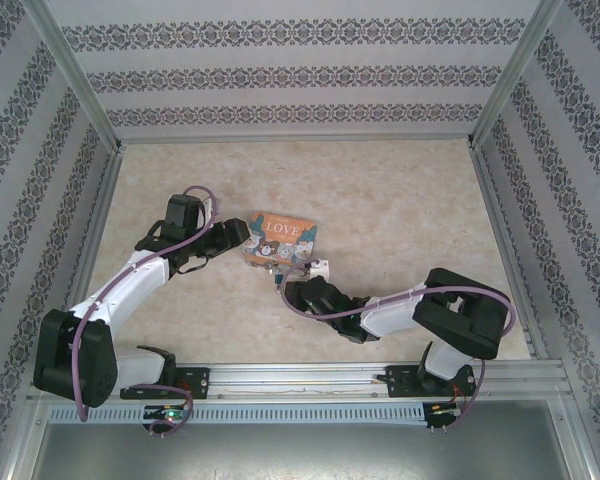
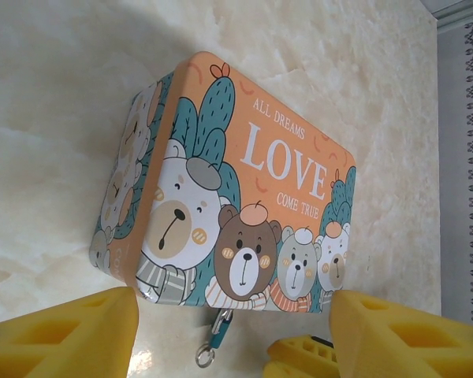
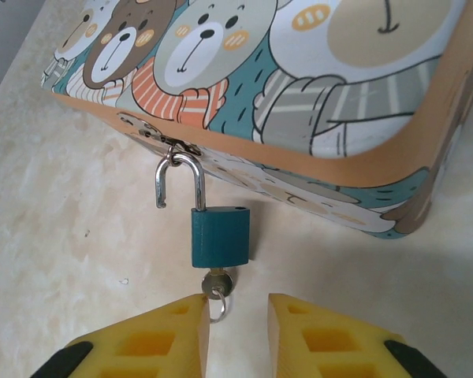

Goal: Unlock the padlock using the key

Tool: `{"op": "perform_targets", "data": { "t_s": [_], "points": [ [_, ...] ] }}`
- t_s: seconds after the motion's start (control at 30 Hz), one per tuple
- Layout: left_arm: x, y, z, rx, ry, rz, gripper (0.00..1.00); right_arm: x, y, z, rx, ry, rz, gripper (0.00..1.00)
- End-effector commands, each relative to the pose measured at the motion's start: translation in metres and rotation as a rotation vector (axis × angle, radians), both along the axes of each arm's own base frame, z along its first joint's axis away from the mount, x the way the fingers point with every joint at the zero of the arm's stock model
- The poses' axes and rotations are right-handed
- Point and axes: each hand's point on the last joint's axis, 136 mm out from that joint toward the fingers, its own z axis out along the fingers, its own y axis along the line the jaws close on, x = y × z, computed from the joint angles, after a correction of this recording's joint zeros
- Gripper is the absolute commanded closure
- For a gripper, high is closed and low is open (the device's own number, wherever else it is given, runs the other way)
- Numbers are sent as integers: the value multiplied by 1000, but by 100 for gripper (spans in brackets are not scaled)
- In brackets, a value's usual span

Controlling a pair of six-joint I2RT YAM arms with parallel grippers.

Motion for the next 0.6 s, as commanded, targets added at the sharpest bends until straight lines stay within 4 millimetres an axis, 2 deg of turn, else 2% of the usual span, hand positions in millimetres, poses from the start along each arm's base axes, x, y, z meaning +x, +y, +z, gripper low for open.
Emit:
{"op": "perform_targets", "data": {
  "t_s": [0.0,0.1,0.3,0.4,0.57],
  "points": [
    [7,7,7,1,-41,28,35,-1,-11,9,-47,-38,-1,68],
    [11,5,5,-4,-34,15,34,-2,-14,18,-20,-27,10,57],
    [22,7,-1,-17,-17,19,33,-8,-11,38,85,12,57,17],
    [26,7,-3,-22,-12,10,33,-10,-12,47,110,5,70,2],
    [32,0,-4,-45,-5,-28,33,-12,-11,56,175,24,119,2]
  ]
}}
